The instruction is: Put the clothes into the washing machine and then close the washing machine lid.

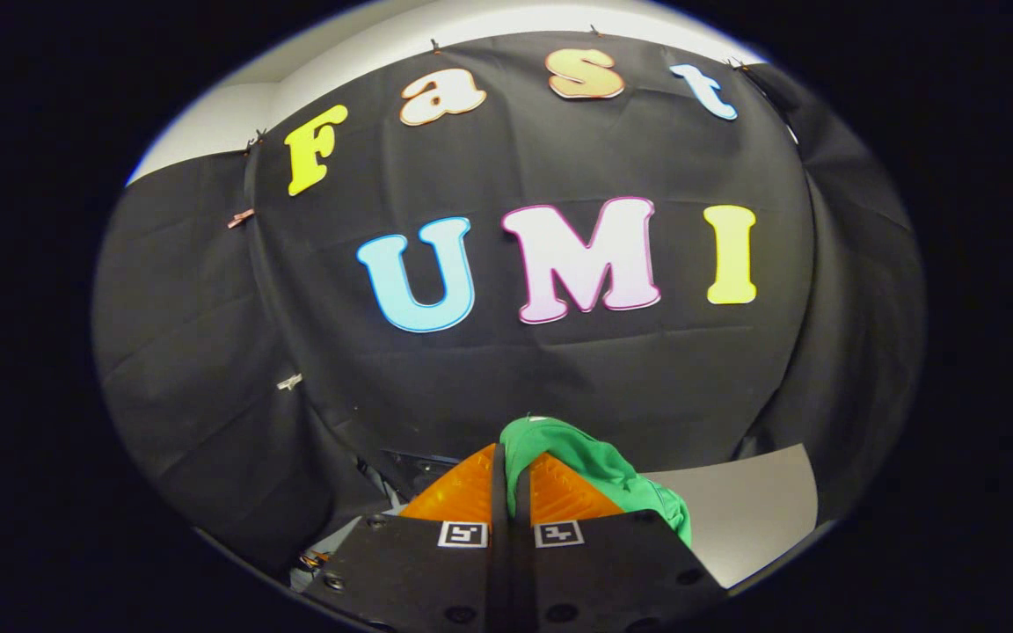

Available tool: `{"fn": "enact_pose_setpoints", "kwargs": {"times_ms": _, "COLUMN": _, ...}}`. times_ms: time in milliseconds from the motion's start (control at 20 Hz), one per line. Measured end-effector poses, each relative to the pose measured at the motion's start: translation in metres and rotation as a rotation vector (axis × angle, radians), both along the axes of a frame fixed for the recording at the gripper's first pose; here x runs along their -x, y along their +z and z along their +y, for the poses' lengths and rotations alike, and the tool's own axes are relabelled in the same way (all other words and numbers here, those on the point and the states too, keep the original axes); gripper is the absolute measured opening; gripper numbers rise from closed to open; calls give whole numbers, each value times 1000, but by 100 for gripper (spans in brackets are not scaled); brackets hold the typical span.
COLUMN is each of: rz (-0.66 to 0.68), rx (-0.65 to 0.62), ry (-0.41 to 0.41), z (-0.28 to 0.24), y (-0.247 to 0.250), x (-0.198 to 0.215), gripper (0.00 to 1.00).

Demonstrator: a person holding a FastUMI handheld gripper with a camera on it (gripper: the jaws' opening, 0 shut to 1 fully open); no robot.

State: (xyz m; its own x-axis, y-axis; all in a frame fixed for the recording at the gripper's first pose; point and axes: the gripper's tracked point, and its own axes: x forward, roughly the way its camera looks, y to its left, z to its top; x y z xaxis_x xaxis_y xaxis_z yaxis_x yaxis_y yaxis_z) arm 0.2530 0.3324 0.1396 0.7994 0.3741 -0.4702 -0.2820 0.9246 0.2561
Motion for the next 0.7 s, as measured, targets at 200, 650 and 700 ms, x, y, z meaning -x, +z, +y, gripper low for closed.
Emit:
{"fn": "enact_pose_setpoints", "kwargs": {"times_ms": 200, "rz": 9, "rx": -30, "ry": 46, "z": 58, "y": -7, "x": -1, "gripper": 5}}
{"fn": "enact_pose_setpoints", "kwargs": {"times_ms": 650, "rz": 60, "rx": -7, "ry": 131, "z": 152, "y": -84, "x": 1, "gripper": 5}}
{"fn": "enact_pose_setpoints", "kwargs": {"times_ms": 700, "rz": 62, "rx": -1, "ry": 135, "z": 159, "y": -97, "x": 0, "gripper": 5}}
